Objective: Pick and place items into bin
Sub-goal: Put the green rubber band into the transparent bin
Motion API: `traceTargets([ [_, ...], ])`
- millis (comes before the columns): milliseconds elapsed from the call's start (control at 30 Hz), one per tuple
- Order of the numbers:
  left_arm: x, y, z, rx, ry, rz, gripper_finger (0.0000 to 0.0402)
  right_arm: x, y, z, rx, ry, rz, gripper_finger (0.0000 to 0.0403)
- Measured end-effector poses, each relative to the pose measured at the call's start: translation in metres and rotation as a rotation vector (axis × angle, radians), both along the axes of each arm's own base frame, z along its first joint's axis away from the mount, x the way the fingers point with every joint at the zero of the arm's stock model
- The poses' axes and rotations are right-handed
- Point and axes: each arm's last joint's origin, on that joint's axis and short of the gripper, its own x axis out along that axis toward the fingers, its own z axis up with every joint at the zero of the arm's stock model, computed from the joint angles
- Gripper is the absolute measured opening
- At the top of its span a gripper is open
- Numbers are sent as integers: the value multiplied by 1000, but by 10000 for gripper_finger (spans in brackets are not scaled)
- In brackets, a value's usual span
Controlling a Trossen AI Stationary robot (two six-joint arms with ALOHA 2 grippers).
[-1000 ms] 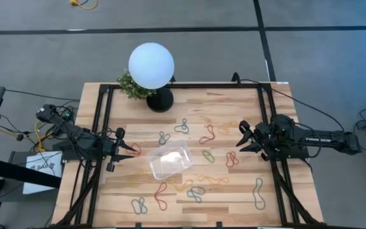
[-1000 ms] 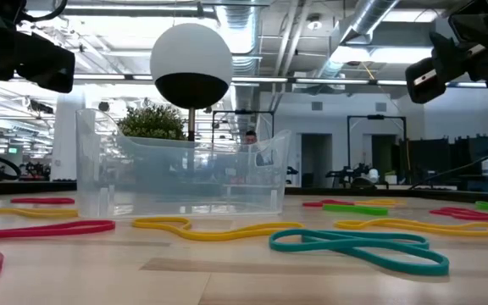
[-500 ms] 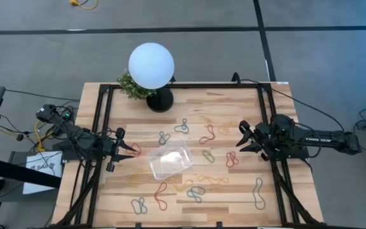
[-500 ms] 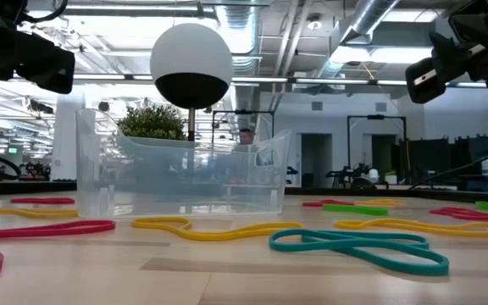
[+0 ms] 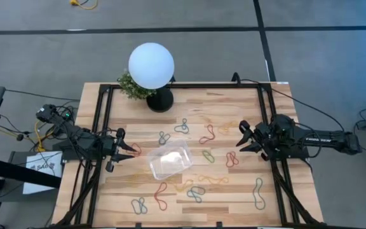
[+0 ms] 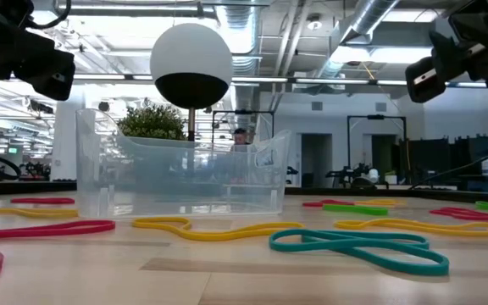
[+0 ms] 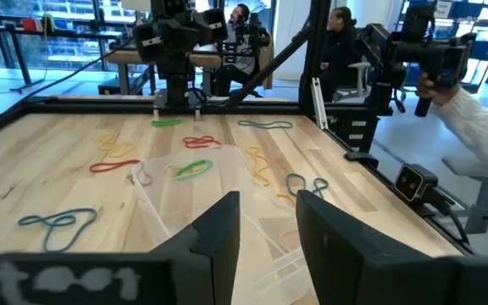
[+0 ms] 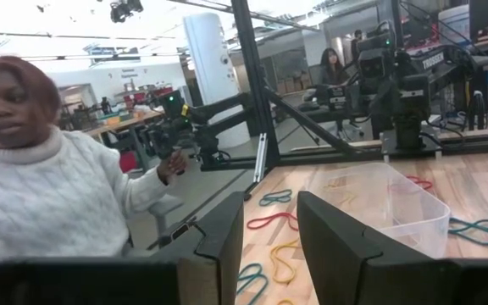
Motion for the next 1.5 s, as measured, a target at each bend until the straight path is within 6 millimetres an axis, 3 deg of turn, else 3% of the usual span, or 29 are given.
traceTargets([
  [333,0,0,0,-58,6,15,110,0,0,2,-33,-41,-4,107],
  [600,1,4,6,-43,-65,138,110,0,-1,2,-29,-42,-55,107],
  [833,1,4,8,-27,-81,147,110,3,-11,-1,9,-3,-390,107],
  [1233,1,3,0,-113,8,132,110,3,-22,-14,20,132,-765,107],
  [1333,1,3,0,-109,9,131,110,4,-21,-9,16,146,-719,107],
  [1500,1,3,0,-91,7,133,110,10,-20,38,-59,192,-712,107],
])
